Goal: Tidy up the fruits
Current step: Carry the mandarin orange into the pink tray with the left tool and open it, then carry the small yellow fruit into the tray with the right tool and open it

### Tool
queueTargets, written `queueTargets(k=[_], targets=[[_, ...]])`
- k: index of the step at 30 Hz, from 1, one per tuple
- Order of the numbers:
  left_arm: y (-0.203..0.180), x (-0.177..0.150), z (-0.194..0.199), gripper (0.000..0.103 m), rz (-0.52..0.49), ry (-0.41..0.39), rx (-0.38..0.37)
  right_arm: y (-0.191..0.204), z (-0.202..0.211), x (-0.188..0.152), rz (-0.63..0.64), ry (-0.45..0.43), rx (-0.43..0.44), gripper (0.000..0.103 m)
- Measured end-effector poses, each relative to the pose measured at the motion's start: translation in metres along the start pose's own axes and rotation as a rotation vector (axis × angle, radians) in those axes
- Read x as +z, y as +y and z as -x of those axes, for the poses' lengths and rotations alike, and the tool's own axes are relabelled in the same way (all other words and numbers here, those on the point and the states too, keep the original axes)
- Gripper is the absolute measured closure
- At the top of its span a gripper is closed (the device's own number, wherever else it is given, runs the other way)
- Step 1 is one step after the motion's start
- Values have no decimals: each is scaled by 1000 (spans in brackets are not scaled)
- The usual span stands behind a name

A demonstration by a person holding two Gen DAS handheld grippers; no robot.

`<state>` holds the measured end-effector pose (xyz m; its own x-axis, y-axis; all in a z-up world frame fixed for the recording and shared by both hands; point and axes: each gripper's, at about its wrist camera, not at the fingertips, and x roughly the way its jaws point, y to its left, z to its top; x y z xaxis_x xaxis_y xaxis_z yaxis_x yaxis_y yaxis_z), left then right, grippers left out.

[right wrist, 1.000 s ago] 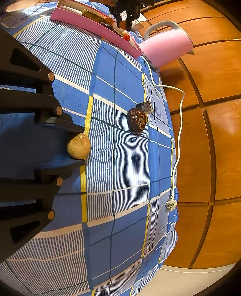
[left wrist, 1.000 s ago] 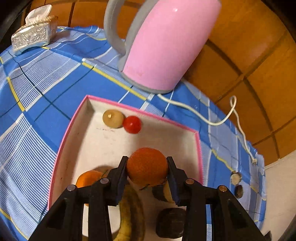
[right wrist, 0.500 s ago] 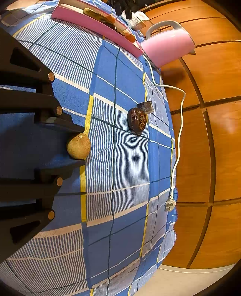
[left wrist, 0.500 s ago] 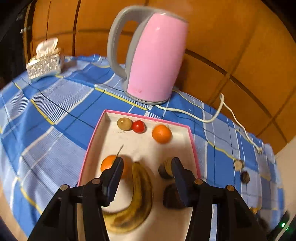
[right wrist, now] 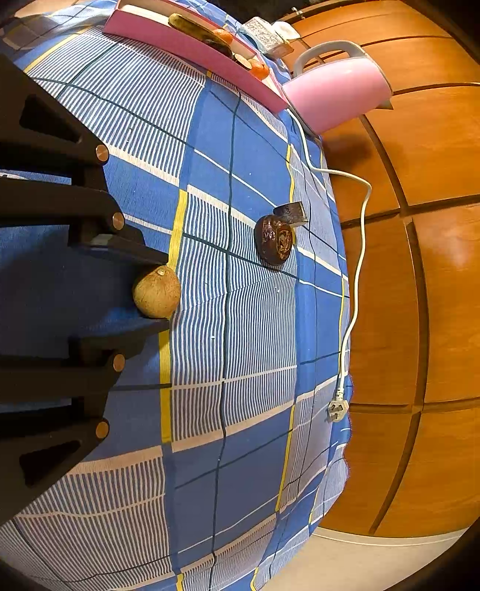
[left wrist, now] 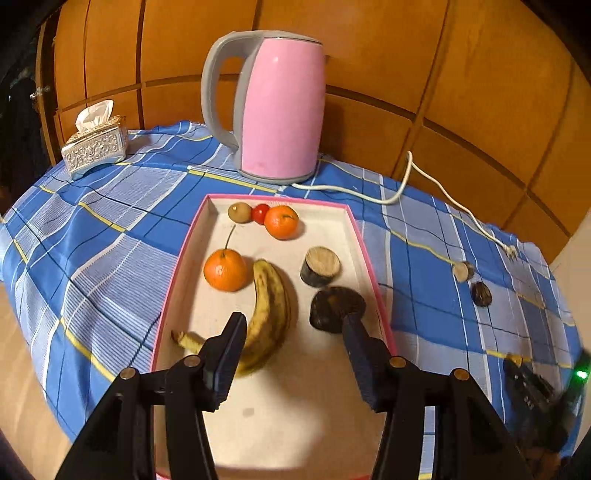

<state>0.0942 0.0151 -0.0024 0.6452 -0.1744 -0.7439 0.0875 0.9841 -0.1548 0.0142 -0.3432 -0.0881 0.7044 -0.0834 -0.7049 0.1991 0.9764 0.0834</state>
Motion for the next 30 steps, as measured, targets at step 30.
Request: queueTargets(k=[30], targets=[[12,-25,27,32,-39,-52,55,82,19,13,195,101,67,75]])
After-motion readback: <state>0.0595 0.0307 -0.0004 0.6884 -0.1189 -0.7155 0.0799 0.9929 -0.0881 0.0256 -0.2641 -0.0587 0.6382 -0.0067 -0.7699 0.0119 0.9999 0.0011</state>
